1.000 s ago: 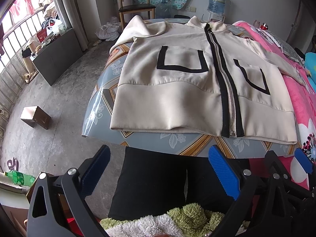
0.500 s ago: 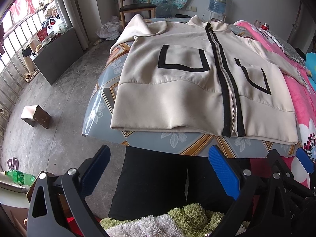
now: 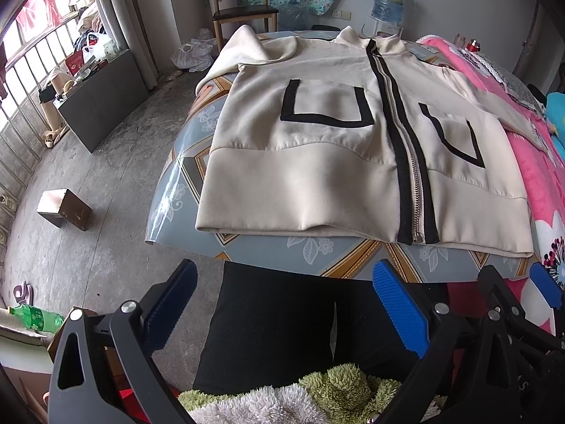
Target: Fold large clothes
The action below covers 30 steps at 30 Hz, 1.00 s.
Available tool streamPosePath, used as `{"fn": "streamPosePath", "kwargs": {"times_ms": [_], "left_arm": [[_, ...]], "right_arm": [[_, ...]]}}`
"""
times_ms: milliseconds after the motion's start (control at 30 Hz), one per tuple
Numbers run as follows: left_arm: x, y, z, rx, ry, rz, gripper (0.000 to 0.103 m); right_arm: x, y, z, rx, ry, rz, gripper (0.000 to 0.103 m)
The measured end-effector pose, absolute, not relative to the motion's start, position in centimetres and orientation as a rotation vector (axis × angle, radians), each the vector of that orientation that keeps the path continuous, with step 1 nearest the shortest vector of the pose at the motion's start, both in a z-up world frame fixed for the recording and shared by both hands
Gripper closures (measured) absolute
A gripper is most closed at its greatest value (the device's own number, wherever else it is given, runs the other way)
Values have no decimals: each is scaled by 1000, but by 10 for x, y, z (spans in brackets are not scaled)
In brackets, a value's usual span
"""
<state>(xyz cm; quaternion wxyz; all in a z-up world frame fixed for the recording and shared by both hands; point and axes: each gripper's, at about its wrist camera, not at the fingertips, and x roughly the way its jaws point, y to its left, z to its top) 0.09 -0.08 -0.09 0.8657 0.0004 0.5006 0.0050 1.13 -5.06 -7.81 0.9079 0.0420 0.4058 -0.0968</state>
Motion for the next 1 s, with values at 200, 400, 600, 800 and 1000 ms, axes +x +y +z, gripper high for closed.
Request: {"fn": "streamPosePath", "kwargs": {"times_ms": [200, 400, 600, 800, 1000], "left_arm": [[2, 0, -3, -7, 1051, 7, 5], [3, 0, -3, -8, 1052, 6, 5], [9, 3, -2, -8, 1055, -1, 5], [16, 4, 0, 0, 1053, -8, 5], [28, 7, 1, 4, 1057, -12, 5]], "right_arm": [[14, -49, -78, 79, 841, -202, 7], [14, -48, -79, 74, 839, -206, 7], [18, -48, -76, 71, 830, -227, 7], [24, -48, -74, 67, 828, -241, 7], [35, -47, -70, 63, 825, -262, 7]]}}
